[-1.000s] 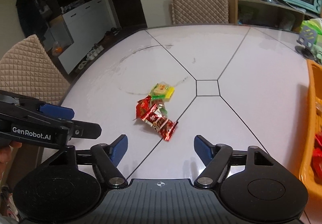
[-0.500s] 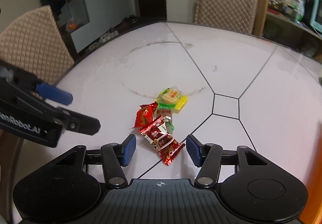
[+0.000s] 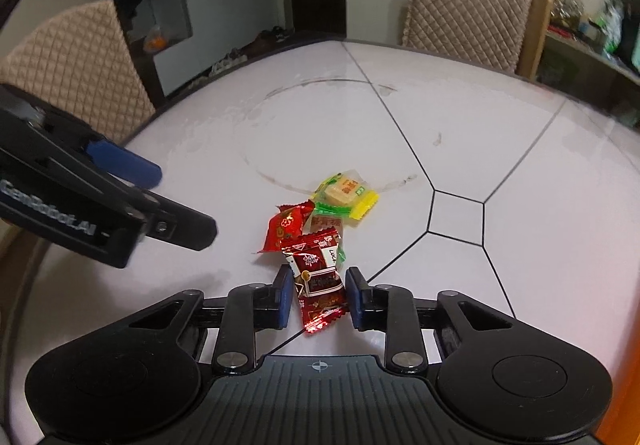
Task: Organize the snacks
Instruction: 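Grasp the red-white candy pack with the right gripper, then grasp the yellow candy with the left gripper while the right carries its red-white pack toward the tray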
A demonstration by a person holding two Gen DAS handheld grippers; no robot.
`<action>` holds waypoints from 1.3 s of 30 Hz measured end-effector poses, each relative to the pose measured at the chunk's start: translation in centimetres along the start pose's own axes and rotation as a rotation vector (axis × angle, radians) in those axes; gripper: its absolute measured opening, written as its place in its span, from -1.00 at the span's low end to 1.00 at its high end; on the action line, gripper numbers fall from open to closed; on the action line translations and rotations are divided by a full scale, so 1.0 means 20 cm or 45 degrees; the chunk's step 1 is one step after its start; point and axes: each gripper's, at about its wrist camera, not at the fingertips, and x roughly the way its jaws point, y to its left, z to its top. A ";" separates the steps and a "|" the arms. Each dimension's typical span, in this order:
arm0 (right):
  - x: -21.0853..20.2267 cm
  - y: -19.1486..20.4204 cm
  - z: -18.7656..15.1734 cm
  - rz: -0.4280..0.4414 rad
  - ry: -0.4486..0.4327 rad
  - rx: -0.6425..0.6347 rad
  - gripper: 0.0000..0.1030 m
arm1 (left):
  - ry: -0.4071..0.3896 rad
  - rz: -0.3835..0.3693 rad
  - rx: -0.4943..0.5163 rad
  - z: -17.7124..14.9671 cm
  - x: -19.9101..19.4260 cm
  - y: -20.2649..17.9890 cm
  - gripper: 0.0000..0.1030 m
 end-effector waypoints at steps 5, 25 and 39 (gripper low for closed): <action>-0.07 -0.09 0.01 -0.040 -0.035 0.188 -0.48 | -0.034 -0.028 0.037 0.06 0.02 -0.03 0.37; -0.23 -0.43 0.02 -0.155 -0.104 0.543 -0.48 | -0.045 -0.095 0.160 0.29 0.38 -0.19 -0.17; -0.19 -0.47 0.00 -0.152 -0.093 0.603 -0.48 | -0.043 -0.068 0.210 0.28 0.42 -0.23 -0.49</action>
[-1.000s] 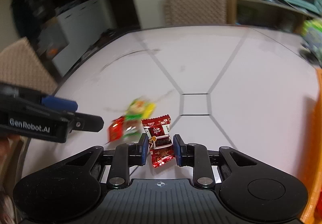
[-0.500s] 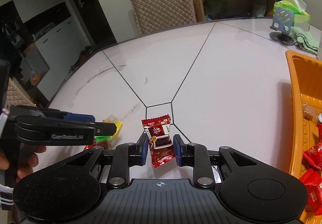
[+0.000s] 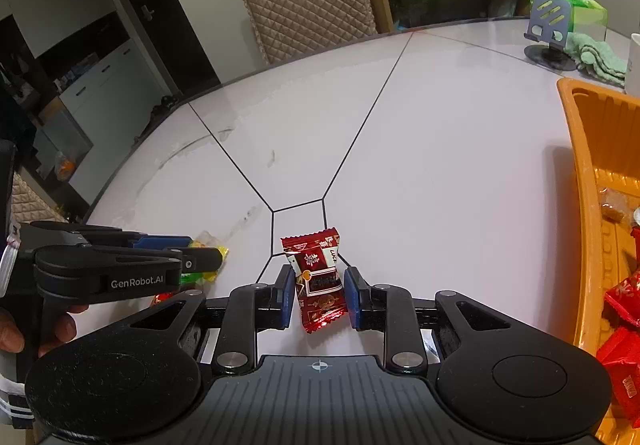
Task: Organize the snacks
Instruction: 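Grasp the yellow candy with the left gripper while the right carries its red-white pack toward the tray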
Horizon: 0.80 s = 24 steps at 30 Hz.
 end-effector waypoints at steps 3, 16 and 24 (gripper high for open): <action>0.01 0.00 0.00 0.004 0.002 0.003 -0.48 | -0.020 0.019 0.036 0.00 -0.01 -0.03 -0.56; -0.02 -0.03 0.00 -0.004 -0.018 0.022 -0.48 | -0.051 -0.041 0.024 0.05 -0.06 -0.05 -0.57; -0.11 -0.03 0.01 -0.007 -0.047 0.041 -0.48 | -0.057 -0.110 0.023 0.06 -0.14 -0.11 -0.57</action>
